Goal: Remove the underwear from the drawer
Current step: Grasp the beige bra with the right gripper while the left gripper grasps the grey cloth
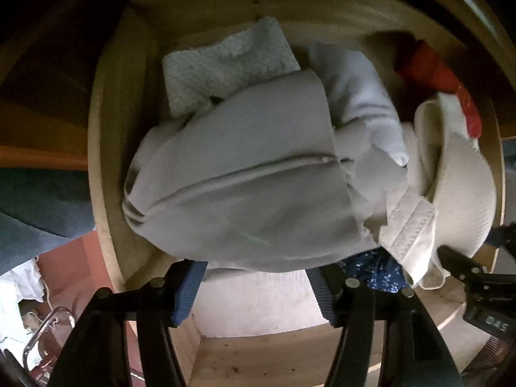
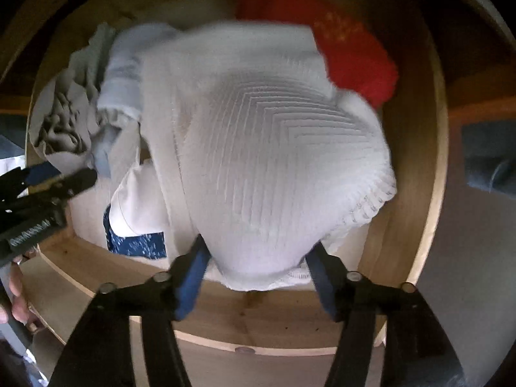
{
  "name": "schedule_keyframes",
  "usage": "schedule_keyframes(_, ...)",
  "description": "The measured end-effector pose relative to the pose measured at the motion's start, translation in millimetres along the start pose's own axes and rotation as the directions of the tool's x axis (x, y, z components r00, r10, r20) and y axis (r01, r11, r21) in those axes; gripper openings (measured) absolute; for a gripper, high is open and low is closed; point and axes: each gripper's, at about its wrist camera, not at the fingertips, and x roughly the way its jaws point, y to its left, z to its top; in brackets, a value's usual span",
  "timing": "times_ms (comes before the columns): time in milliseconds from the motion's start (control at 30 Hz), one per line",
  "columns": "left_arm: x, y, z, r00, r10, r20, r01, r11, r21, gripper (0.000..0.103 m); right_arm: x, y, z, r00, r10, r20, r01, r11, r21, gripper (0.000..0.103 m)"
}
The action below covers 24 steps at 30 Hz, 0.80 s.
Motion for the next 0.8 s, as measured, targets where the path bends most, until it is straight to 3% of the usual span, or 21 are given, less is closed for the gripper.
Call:
schedule_keyframes(167, -2, -5, -4, 1.000, -0.006, 0.010, 0.006, 1.000, -0.006, 0.062, 4, 0, 16, 1.000, -0.014, -0.002, 0.014, 0.999, 0.029, 0.077)
schedule_keyframes(267, -3, -7, -4, 1.000, -0.001, 0.017, 0.002, 1.000, -0.010, 0.049, 7, -1, 31, 1.000, -0.002, -0.022, 0.003, 0.999, 0.053, 0.079)
schedule_keyframes(433, -1, -11, -5, 1.000, 0.015, 0.019, -0.015, 1.000, -0.015, 0.040, 17, 4, 45, 0.999, -0.019, -0.049, 0.021, 0.999, 0.043, 0.084)
schedule_keyframes(600, 3, -7, 4, 0.999, 0.033, -0.001, -0.033, 0.999, -0.019, 0.021, 25, 6, 61, 0.998, -0.024, -0.058, 0.026, 0.999, 0.025, 0.085)
schedule_keyframes(700, 3, -6, 6, 0.999, 0.023, -0.022, -0.024, 0.999, -0.034, 0.016, 25, 9, 52, 0.997, -0.043, -0.061, 0.044, 0.999, 0.009, 0.074)
schedule_keyframes(800, 3, 0, 5, 0.999, -0.017, -0.040, 0.014, 0.997, -0.072, 0.014, 25, 12, 45, 0.996, -0.046, -0.073, 0.045, 0.999, -0.015, 0.050)
